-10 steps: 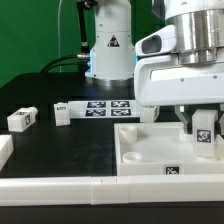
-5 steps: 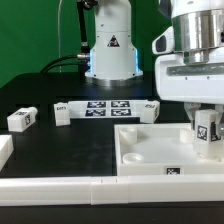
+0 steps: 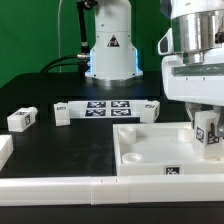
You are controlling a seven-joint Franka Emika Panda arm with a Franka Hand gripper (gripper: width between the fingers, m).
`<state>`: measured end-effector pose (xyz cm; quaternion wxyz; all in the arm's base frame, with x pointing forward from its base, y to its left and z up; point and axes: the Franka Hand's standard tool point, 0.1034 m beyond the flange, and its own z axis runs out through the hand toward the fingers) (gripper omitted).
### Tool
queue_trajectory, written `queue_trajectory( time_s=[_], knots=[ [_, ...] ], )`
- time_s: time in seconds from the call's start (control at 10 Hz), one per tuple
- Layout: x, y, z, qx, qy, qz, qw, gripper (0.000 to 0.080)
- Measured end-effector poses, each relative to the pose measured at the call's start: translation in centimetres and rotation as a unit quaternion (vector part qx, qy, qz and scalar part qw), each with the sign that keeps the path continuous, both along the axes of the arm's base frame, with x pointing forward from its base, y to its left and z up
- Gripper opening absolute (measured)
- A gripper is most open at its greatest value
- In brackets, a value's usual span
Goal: Assemble one leg
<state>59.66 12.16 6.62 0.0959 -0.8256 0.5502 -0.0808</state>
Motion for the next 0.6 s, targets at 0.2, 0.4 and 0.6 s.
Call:
queue_trajectory(
  time_s=[0.2, 0.4, 0.6],
  knots=[
    [-0.01, 0.32, 0.11, -0.027, -0.009, 0.114, 0.993, 0.0633],
    [0.07, 0.35, 0.22, -0.058, -0.018, 0.235, 0.970, 0.0644],
    [0.16, 0.12, 0.23, -0.094, -0.021, 0.376, 0.921, 0.0649]
  ],
)
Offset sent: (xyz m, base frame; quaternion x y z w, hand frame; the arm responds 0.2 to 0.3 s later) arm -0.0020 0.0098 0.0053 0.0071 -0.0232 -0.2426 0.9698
